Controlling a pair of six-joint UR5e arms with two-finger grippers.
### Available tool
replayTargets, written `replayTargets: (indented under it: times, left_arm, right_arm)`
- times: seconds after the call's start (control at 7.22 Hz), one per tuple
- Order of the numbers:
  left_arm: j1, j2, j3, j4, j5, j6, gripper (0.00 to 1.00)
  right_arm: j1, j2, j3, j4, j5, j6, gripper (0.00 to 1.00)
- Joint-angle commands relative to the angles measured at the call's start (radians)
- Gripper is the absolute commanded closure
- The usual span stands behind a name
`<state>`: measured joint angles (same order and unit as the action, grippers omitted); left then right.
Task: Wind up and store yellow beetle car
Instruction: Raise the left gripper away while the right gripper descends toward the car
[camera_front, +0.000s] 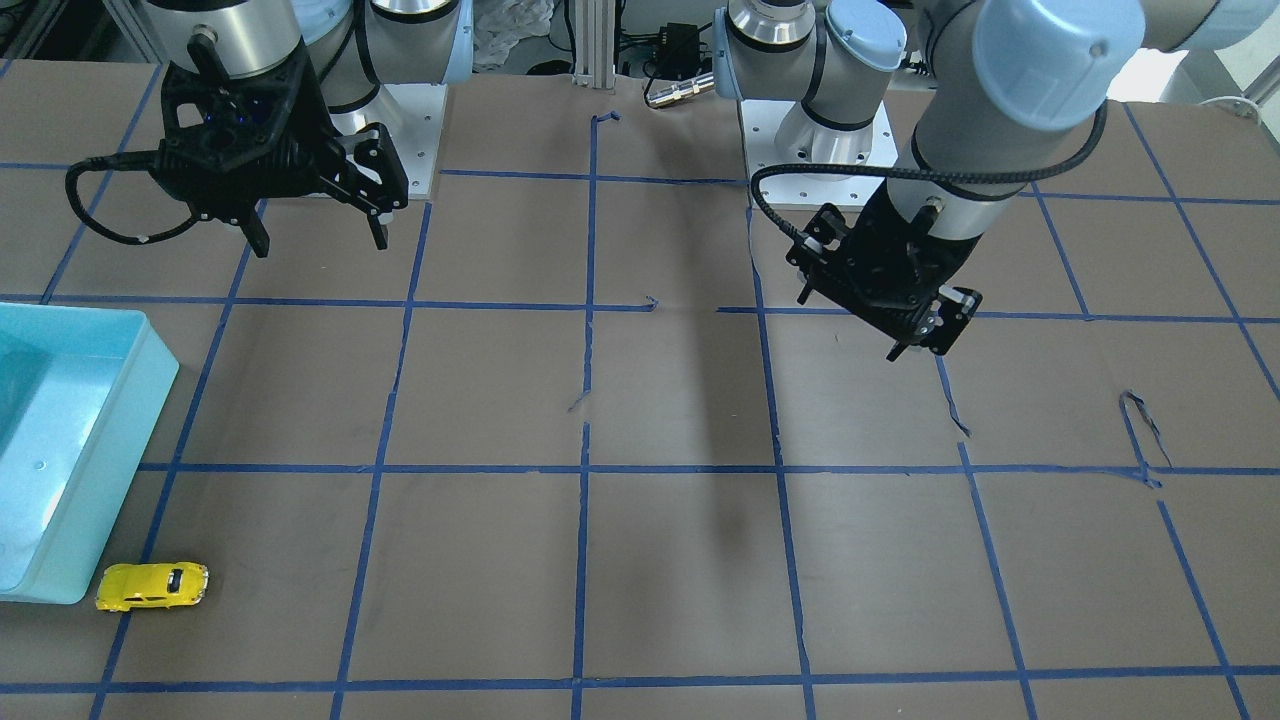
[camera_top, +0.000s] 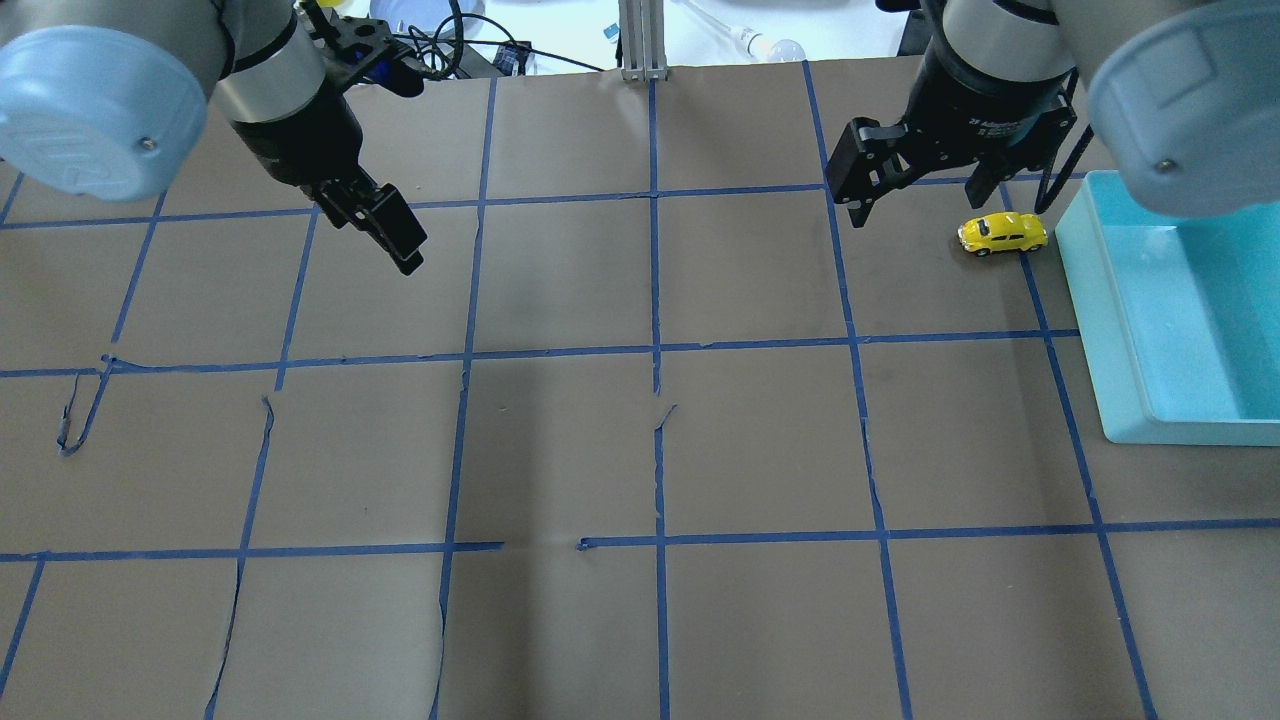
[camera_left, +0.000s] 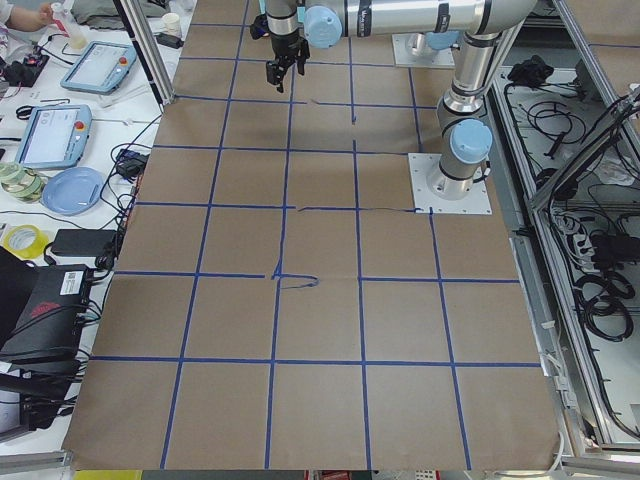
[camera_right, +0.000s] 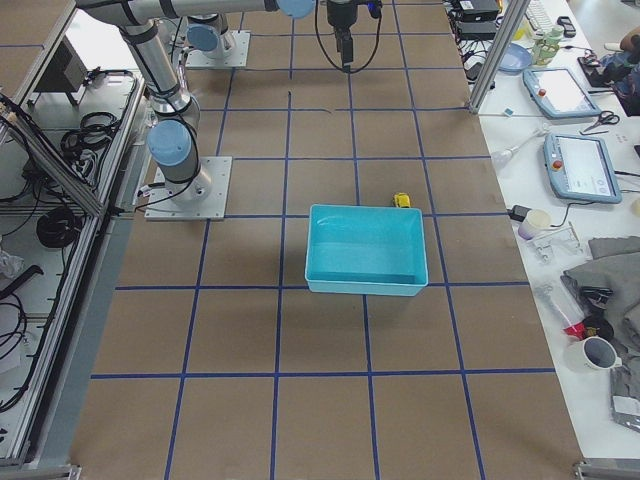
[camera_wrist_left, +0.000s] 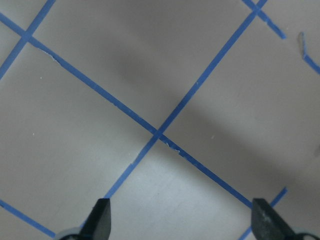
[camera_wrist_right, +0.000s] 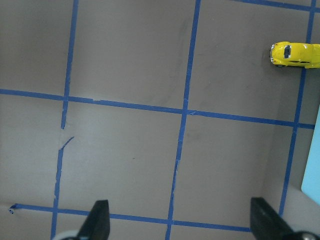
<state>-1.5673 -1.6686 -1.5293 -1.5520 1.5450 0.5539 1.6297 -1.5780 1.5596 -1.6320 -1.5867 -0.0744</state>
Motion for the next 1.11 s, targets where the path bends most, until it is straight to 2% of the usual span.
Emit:
replayTargets:
  times: [0.0,0.14,0.42,0.69,0.97]
  left_arm:
    - [0.003,0.091,0.005,-0.020,0.007,-0.326,0.00]
    - [0.001,0.113,-0.011,-0.028,0.007,-0.430,0.00]
    - [0.004,0.131,-0.012,-0.031,0.015,-0.468,0.00]
    - [0.007,0.130,-0.006,-0.020,0.027,-0.471,0.00]
    - [0.007,0.130,-0.003,-0.022,0.026,-0.477,0.00]
  right_arm:
    - [-0.095,0.058,-0.001,-0.005,0.008,-0.212,0.00]
    - [-0.172,0.093,0.007,-0.006,0.014,-0.410,0.00]
    - [-0.270,0.204,0.010,-0.125,0.025,-0.802,0.00]
    - [-0.283,0.333,0.011,-0.256,0.011,-1.218,0.00]
    - [-0.286,0.433,0.013,-0.403,-0.047,-1.495,0.00]
